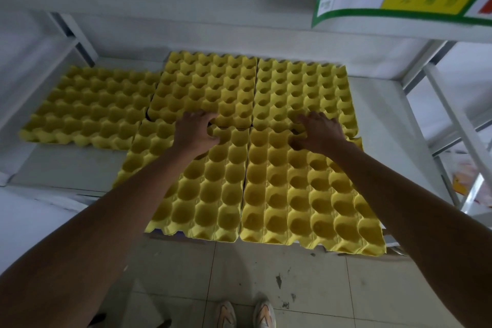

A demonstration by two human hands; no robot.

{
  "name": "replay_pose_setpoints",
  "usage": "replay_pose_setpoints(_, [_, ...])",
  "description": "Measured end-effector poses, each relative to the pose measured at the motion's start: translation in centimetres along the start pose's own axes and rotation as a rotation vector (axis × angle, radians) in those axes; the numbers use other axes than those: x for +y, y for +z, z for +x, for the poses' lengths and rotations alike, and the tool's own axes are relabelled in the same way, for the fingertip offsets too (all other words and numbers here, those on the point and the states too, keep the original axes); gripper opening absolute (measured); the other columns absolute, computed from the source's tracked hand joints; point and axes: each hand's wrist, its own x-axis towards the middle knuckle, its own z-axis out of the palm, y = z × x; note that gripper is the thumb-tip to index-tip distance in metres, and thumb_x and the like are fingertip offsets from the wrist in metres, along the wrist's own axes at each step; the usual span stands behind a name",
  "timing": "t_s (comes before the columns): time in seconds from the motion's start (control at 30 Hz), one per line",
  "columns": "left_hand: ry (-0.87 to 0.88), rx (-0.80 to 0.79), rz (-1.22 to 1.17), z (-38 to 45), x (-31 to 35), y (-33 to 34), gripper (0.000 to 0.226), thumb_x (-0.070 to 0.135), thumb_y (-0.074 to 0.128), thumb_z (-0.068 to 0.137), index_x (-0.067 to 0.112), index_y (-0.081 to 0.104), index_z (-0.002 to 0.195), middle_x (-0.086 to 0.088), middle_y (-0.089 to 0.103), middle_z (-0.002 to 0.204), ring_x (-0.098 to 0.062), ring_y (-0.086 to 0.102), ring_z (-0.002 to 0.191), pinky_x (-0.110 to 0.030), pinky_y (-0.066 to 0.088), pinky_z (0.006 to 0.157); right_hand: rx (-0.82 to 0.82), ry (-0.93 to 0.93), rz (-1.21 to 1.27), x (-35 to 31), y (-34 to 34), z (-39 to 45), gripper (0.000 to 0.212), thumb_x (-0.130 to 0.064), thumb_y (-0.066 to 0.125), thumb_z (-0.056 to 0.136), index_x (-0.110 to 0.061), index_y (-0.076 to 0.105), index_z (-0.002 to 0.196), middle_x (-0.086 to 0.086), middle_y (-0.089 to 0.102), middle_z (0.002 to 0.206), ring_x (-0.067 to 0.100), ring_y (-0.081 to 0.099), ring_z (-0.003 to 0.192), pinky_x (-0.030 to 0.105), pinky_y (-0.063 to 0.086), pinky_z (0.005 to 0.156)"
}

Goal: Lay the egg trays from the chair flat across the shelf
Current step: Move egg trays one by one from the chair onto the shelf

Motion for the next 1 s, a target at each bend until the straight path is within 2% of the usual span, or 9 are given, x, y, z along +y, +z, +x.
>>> replay_pose_setpoints(0.2, [-0.042,0.061,0.035,0.4,0.6,0.3,0.066,0.044,0.078,0.079,0.035,0.053,0.140,0.003,0.057,0.141,-0.033,0.047,0.132,-0.054,0.046,0.101,0.022,0.024,0.025,0.2,0.2,0.2,0.063,-0.062,0.069,0.086,-0.038,0.052,0.141,0.003,0.056,0.143,0.028,0.050,0.137,0.054,0.044,0.106])
replay_pose_setpoints(0.3, [-0.078,0.083,0.058,0.9,1.2,0.4,0.069,0.045,0.078,0.082,0.037,0.048,0.143,0.003,0.053,0.145,-0.036,0.042,0.136,-0.059,0.045,0.100,-0.008,0.019,0.030,0.3,0.1,0.7,0.064,-0.063,0.069,0.085,-0.038,0.051,0.141,0.002,0.055,0.143,0.028,0.049,0.138,0.054,0.042,0.108])
replay_pose_setpoints(0.4, [-0.084,0.042,0.083,1.7,1.4,0.4,0.065,0.047,0.077,0.084,0.037,0.052,0.143,0.000,0.048,0.147,-0.039,0.037,0.139,-0.061,0.045,0.101,-0.045,0.014,0.012,0.4,0.1,1.1,0.068,-0.064,0.068,0.086,-0.037,0.048,0.144,0.005,0.051,0.147,0.030,0.046,0.140,0.056,0.040,0.109])
replay_pose_setpoints(0.63, [0.020,0.037,0.177,2.7,-0.3,0.6,0.061,0.056,0.074,0.083,0.037,0.051,0.136,-0.003,0.049,0.138,-0.037,0.039,0.134,-0.053,0.056,0.084,-0.047,-0.027,-0.032,0.5,0.5,1.4,0.071,-0.067,0.065,0.087,-0.035,0.044,0.147,0.010,0.048,0.151,0.034,0.046,0.140,0.057,0.039,0.109])
replay_pose_setpoints(0.77, [0.030,0.066,0.260,2.7,-0.6,0.9,0.061,0.062,0.069,0.083,0.039,0.046,0.135,-0.003,0.049,0.137,-0.036,0.046,0.129,-0.049,0.056,0.075,-0.052,-0.043,-0.041,0.7,0.6,1.5,0.073,-0.069,0.063,0.086,-0.034,0.043,0.148,0.012,0.048,0.150,0.035,0.046,0.139,0.057,0.039,0.110])
replay_pose_setpoints(0.87, [0.043,0.074,0.276,2.7,-0.7,1.2,0.063,0.063,0.068,0.084,0.039,0.045,0.137,-0.005,0.049,0.138,-0.037,0.049,0.127,-0.051,0.055,0.078,-0.055,-0.055,-0.031,0.9,0.8,1.6,0.076,-0.071,0.062,0.085,-0.035,0.042,0.149,0.012,0.048,0.150,0.035,0.046,0.139,0.057,0.038,0.110])
replay_pose_setpoints(1.0, [0.040,0.000,0.247,2.9,-0.7,0.6,0.066,0.064,0.065,0.085,0.039,0.044,0.141,-0.007,0.047,0.147,-0.040,0.044,0.135,-0.057,0.048,0.098,-0.064,-0.041,0.054,1.0,0.5,0.9,0.080,-0.068,0.065,0.083,-0.034,0.041,0.152,0.011,0.045,0.153,0.034,0.041,0.143,0.057,0.034,0.113])
